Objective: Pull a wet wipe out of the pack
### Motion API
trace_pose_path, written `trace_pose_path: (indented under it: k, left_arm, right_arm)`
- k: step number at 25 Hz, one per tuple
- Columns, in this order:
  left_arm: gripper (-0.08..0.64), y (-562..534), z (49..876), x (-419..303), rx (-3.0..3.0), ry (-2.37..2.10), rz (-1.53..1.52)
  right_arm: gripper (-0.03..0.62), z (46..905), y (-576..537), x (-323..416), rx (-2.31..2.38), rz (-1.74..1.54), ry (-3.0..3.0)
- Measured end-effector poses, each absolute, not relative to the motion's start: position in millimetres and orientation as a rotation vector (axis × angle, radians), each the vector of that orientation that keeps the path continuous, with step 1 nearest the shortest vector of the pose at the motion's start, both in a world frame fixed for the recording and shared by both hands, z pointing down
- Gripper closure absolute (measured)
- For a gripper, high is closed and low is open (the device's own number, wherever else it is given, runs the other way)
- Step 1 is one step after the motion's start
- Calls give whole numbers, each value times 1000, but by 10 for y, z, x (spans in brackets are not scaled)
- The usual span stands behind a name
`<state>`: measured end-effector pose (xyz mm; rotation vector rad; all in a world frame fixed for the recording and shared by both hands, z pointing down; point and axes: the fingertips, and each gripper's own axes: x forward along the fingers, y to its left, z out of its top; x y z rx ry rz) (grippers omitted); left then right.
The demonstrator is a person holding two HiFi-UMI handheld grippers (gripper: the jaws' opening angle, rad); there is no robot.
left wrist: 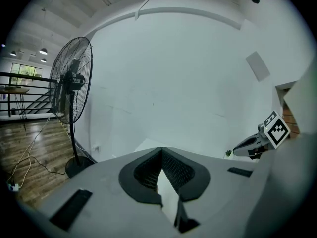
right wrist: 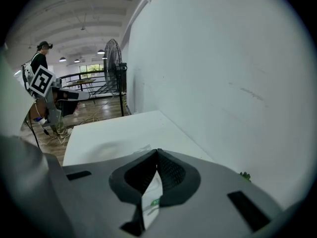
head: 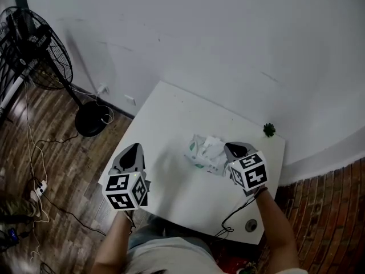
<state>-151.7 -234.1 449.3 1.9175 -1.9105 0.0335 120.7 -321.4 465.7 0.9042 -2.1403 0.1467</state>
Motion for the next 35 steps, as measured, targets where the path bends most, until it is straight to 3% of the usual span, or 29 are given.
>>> trace_pose_path:
  k: [35]
  left_arm:
    - [560,-2555,4235,-1340,1992,-1878,-41]
  right_arm:
    - [589,4059,-3254,1328,1039,106,-2214]
